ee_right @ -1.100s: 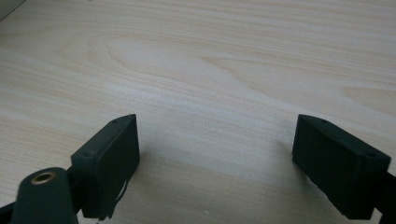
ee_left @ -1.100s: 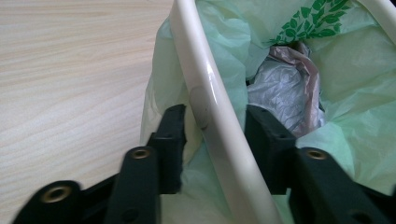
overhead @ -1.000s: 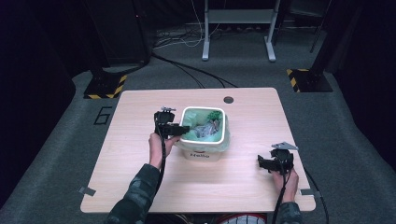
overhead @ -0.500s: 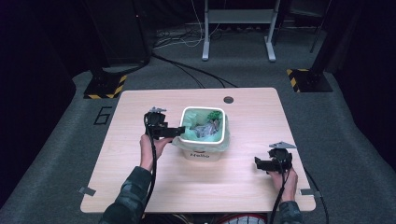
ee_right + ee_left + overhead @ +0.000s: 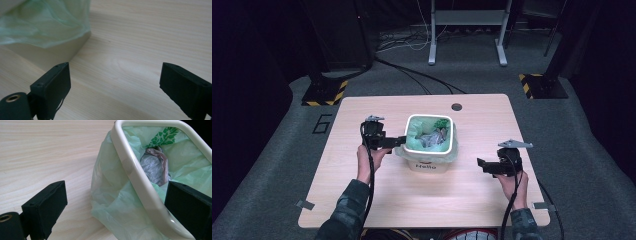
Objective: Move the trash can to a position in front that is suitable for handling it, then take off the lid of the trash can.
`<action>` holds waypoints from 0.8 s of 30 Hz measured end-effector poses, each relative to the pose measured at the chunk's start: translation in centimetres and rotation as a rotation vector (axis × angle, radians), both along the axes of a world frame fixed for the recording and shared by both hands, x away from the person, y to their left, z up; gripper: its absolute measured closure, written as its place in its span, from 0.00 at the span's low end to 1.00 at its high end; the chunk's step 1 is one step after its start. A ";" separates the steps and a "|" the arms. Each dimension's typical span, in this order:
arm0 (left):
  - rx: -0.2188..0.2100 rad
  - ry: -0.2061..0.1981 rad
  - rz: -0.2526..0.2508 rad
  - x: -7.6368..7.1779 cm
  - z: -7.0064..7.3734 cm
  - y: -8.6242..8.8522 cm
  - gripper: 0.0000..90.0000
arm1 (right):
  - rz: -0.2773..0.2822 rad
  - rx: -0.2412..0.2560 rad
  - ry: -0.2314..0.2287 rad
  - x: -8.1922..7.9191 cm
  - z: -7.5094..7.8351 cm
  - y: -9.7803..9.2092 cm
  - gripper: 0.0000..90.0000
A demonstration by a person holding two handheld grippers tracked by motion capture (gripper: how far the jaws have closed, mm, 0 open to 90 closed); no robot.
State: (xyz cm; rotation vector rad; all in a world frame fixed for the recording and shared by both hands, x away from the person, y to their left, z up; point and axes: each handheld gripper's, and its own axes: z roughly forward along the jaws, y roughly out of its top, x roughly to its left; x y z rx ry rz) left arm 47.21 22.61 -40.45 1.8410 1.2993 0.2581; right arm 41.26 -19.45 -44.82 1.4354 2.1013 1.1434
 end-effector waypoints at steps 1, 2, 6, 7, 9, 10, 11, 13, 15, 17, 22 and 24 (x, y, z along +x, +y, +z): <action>0.005 0.003 -0.006 0.1 -0.1 0.0 0.04 | 0.018 0.022 0.001 0.2 0.9 0.5 0.11; 0.002 0.002 -0.005 0.1 -0.1 -0.1 0.04 | 0.030 0.022 -0.002 0.3 1.3 0.8 0.11; -0.004 0.002 -0.005 0.2 -0.3 -0.2 0.05 | 0.060 0.018 -0.010 0.8 2.5 1.8 0.12; -0.001 0.002 -0.012 0.3 -0.4 -0.2 0.05 | 0.076 0.026 -0.011 1.1 3.2 2.4 0.13; -0.002 0.002 -0.012 0.3 -0.4 -0.3 0.05 | 0.092 0.024 -0.016 1.4 3.8 3.1 0.14; 0.001 0.001 -0.019 0.4 -0.4 -0.2 0.05 | 0.092 0.024 -0.016 1.4 3.8 3.1 0.14; 0.000 0.001 -0.026 0.6 -0.4 -0.3 0.05 | 0.110 0.026 -0.020 1.8 4.3 3.7 0.14; 0.001 0.003 -0.029 0.7 -0.5 -0.3 0.06 | 0.116 0.028 -0.022 2.0 4.6 4.0 0.15; 0.005 0.003 -0.047 0.9 -0.6 -0.5 0.07 | 0.126 0.028 -0.022 2.7 5.2 4.8 0.15; 0.003 0.008 -0.053 1.1 -0.7 -0.6 0.09 | 0.134 0.031 -0.019 3.1 5.5 5.2 0.15; -0.003 0.014 -0.064 1.5 -0.8 -0.9 0.15 | 0.143 0.042 0.000 4.3 6.0 6.2 0.15; 0.000 0.013 -0.072 1.7 -0.8 -1.0 0.17 | 0.149 0.046 0.007 4.8 6.2 6.6 0.16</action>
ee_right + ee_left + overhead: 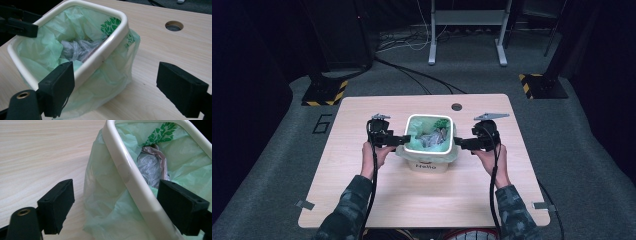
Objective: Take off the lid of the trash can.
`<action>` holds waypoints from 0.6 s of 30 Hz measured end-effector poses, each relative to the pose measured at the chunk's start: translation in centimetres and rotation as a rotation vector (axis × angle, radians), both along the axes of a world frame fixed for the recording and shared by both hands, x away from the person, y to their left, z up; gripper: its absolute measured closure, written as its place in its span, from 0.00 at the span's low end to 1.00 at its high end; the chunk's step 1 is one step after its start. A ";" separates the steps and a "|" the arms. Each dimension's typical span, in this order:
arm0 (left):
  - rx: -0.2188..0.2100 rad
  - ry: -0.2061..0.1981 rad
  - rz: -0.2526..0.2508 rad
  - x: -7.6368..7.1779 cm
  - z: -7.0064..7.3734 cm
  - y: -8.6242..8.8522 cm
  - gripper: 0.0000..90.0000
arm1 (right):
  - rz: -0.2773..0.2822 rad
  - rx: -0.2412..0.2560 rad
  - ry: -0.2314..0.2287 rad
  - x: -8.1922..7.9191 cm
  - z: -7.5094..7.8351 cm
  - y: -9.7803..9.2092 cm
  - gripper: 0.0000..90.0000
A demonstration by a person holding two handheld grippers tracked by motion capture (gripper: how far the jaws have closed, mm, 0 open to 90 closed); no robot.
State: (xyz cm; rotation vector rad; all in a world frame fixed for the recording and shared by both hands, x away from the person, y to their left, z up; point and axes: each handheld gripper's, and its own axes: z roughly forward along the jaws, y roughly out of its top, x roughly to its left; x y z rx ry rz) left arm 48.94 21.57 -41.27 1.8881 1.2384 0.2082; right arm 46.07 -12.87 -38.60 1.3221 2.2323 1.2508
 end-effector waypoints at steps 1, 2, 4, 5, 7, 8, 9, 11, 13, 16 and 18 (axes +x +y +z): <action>-0.006 0.003 -0.009 0.2 -0.1 0.0 0.19 | 0.002 0.003 0.006 0.2 0.1 0.2 0.16; -0.006 0.003 -0.009 0.2 -0.1 0.0 0.20 | 0.002 0.003 0.006 0.2 0.1 0.2 0.16; -0.016 0.004 -0.021 0.5 -0.1 -0.1 0.24 | 0.015 0.014 0.023 1.0 0.0 0.8 0.18; -0.012 0.003 -0.021 0.5 -0.1 -0.2 0.26 | 0.014 0.011 0.033 1.2 -0.1 1.0 0.19; -0.017 0.006 -0.035 0.7 -0.2 -0.4 0.29 | 0.019 0.005 0.044 1.7 -0.3 1.5 0.23; -0.021 0.014 -0.038 0.9 -0.3 -0.5 0.30 | 0.021 0.005 0.051 1.9 -0.4 1.7 0.24; -0.030 0.025 -0.041 1.0 -0.3 -0.5 0.31 | 0.021 0.005 0.061 2.1 -0.6 1.9 0.27; -0.037 0.029 -0.045 1.1 -0.3 -0.6 0.36 | 0.027 0.008 0.073 2.2 -0.7 2.1 0.29; -0.031 0.033 -0.046 1.3 -0.3 -0.7 0.39 | 0.033 0.003 0.108 2.7 -1.1 2.6 0.36; -0.025 0.038 -0.051 1.3 -0.2 -1.1 0.45 | 0.031 0.000 0.125 3.0 -1.4 2.8 0.40; -0.011 0.049 -0.065 1.5 -0.3 -1.4 0.49 | 0.040 0.031 0.161 3.6 -1.6 2.8 0.43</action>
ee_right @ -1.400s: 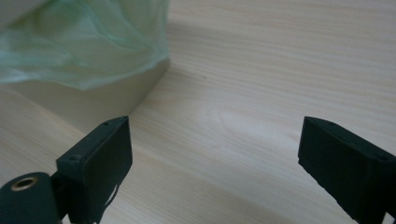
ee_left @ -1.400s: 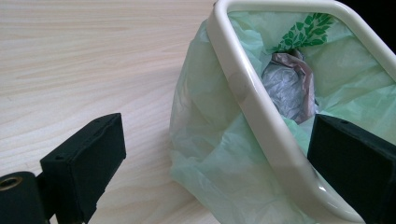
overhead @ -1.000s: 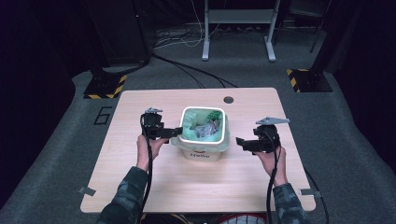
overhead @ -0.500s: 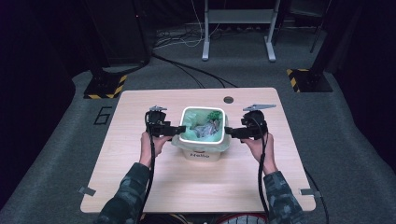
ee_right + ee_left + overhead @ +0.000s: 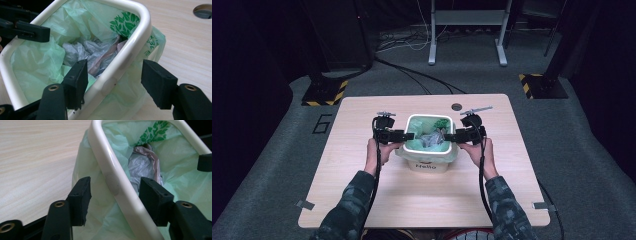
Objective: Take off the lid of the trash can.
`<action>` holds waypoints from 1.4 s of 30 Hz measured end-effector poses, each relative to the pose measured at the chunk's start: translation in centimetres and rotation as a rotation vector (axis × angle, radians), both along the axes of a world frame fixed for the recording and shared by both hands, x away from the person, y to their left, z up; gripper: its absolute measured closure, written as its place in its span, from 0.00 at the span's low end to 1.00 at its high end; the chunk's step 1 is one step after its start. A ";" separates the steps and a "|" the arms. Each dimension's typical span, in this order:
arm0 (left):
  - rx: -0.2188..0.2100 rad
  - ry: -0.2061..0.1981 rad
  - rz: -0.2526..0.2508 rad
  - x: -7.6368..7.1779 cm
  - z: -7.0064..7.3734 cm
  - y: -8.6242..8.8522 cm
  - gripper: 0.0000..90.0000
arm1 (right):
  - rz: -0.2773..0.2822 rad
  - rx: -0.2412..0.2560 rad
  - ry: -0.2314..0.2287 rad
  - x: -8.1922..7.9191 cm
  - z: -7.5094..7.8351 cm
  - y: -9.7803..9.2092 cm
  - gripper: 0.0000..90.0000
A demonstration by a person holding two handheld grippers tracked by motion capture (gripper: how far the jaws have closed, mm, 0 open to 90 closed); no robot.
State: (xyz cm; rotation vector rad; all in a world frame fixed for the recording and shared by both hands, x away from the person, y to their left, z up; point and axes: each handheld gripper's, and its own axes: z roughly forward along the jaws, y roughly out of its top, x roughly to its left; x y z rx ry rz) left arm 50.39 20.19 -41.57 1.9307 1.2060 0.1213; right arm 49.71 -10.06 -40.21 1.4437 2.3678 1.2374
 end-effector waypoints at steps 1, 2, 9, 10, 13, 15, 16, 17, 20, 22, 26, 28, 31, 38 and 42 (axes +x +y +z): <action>-0.002 0.002 -0.003 0.1 -0.1 -0.1 0.52 | 0.010 0.013 0.007 0.2 -0.1 0.0 0.47; -0.002 0.002 -0.003 0.1 -0.1 -0.1 0.55 | 0.017 0.022 0.007 0.4 -0.1 0.0 0.49; 0.023 -0.014 0.013 -0.1 0.0 -0.4 0.62 | 0.005 0.011 -0.005 0.9 0.0 0.4 0.57; 0.030 -0.018 0.015 -0.2 0.0 -0.5 0.62 | 0.003 0.012 -0.004 0.9 0.1 0.4 0.57; 0.051 -0.029 0.020 -0.2 0.2 -0.6 0.64 | -0.007 0.005 -0.013 1.0 0.3 0.7 0.59; 0.055 -0.032 0.024 -0.2 0.2 -0.6 0.65 | -0.013 0.003 -0.029 1.0 0.3 0.7 0.59; 0.055 -0.032 0.024 -0.2 0.2 -0.6 0.65 | -0.013 0.003 -0.029 1.0 0.3 0.7 0.59; 0.053 -0.032 0.028 -0.2 0.2 -0.6 0.65 | -0.018 0.005 -0.035 1.0 0.3 0.8 0.60; 0.053 -0.038 0.035 -0.3 0.2 -0.6 0.65 | -0.025 0.013 -0.039 1.0 0.2 0.9 0.60; 0.056 -0.042 0.036 -0.3 0.2 -0.6 0.66 | -0.030 0.016 -0.042 0.8 0.2 0.9 0.60; 0.056 -0.046 0.046 -0.4 0.3 -0.5 0.67 | -0.037 0.018 -0.052 0.7 0.3 1.0 0.60; 0.050 -0.053 0.052 -0.5 0.5 -0.5 0.67 | -0.041 0.006 -0.070 0.5 0.5 1.1 0.60; 0.055 -0.055 0.053 -0.5 0.6 -0.5 0.67 | -0.047 0.006 -0.071 0.4 0.7 1.2 0.61; 0.049 -0.068 0.059 -0.8 1.2 -0.4 0.68 | -0.052 0.051 -0.089 0.3 1.2 0.9 0.66; 0.042 -0.074 0.060 -1.0 1.4 -0.3 0.68 | -0.055 0.055 -0.089 0.3 1.3 0.9 0.68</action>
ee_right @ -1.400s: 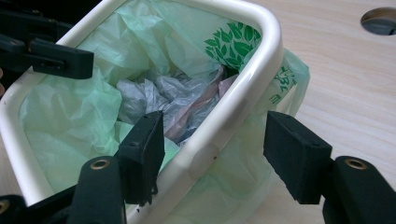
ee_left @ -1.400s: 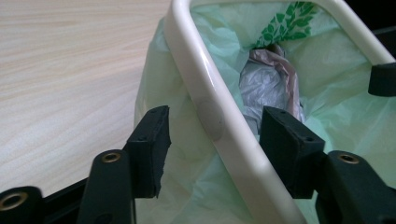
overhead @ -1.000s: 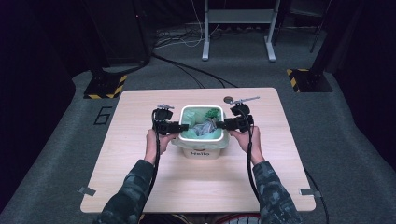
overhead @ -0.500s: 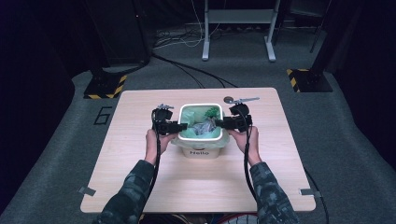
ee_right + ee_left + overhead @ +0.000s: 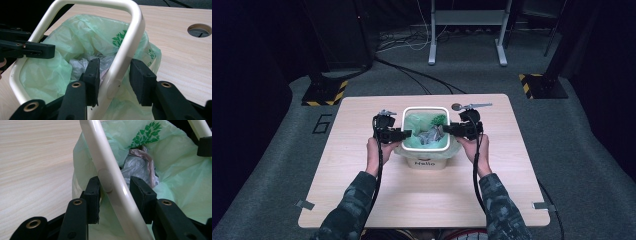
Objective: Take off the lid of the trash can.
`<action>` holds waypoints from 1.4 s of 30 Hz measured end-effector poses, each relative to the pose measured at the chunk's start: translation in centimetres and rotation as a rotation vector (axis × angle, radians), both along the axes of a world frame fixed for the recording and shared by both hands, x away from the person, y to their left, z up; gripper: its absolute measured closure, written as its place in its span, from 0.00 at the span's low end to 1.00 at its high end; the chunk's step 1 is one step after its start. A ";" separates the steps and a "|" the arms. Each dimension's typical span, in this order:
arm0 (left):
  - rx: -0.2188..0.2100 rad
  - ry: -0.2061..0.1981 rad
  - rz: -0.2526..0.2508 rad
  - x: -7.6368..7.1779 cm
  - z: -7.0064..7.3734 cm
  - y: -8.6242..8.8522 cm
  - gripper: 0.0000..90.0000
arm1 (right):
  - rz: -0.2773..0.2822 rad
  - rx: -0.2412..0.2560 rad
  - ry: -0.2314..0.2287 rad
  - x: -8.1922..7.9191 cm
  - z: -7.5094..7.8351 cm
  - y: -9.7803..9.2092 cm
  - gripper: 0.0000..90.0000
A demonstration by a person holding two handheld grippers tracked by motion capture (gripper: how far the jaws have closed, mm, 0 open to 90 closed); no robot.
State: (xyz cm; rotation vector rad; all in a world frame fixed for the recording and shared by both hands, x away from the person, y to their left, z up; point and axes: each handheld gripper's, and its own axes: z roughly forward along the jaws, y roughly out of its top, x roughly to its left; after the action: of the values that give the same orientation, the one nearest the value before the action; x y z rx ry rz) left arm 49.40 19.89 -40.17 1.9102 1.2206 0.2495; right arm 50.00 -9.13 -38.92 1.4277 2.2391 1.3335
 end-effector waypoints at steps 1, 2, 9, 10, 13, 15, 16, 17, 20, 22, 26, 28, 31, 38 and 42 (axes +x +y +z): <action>-0.003 0.003 0.003 0.0 0.1 0.0 0.68 | 0.000 0.005 -0.002 0.0 0.1 0.0 0.69; -0.004 0.005 0.003 -0.1 0.1 0.0 0.68 | 0.002 0.009 -0.005 -0.1 0.2 -0.1 0.70; -0.007 0.008 0.013 -0.3 0.6 0.0 0.70 | 0.006 0.053 0.003 -0.3 0.9 -0.4 0.73; -0.005 0.007 0.012 -0.4 0.7 0.0 0.70 | 0.005 0.057 0.007 -0.3 0.9 -0.4 0.73; -0.009 0.000 0.014 -0.6 1.0 0.1 0.70 | 0.006 0.068 0.008 -0.4 1.0 -0.4 0.74; -0.007 -0.012 0.011 -0.8 1.4 0.1 0.70 | 0.008 0.070 0.002 -0.5 1.3 -0.4 0.75; -0.008 -0.011 0.013 -0.8 1.5 0.1 0.70 | 0.006 0.071 0.004 -0.5 1.4 -0.4 0.75; -0.008 -0.011 0.013 -0.8 1.5 0.1 0.70 | 0.006 0.071 0.004 -0.5 1.4 -0.4 0.75; -0.007 -0.018 0.005 -1.0 2.0 0.1 0.70 | 0.009 0.090 0.001 -0.6 1.7 -0.5 0.76; -0.023 -0.018 -0.011 -1.1 2.2 0.2 0.72 | 0.012 0.096 0.002 -0.5 1.8 -0.5 0.77; -0.043 -0.014 -0.026 -1.1 2.5 0.3 0.72 | 0.025 0.109 0.008 -0.6 2.1 -0.5 0.84; -0.039 -0.012 -0.016 -1.1 2.4 0.4 0.73 | 0.020 0.085 0.003 -0.7 2.1 -0.3 0.84; -0.046 -0.006 -0.019 -1.0 2.3 0.5 0.71 | 0.015 0.084 0.012 -0.6 1.9 -0.2 0.84; -0.080 -0.036 -0.049 -1.4 2.5 0.8 0.43 | 0.003 0.070 0.005 -0.6 2.1 -0.5 0.85; -0.080 -0.061 -0.043 -1.9 2.6 1.1 0.26 | -0.011 0.063 0.003 -0.7 2.3 -1.0 0.85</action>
State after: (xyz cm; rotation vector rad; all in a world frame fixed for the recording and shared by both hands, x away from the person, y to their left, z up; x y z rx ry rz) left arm 47.54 21.00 -37.52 1.8446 1.1310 0.2312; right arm 49.28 -10.13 -36.65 1.4608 2.2064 1.4108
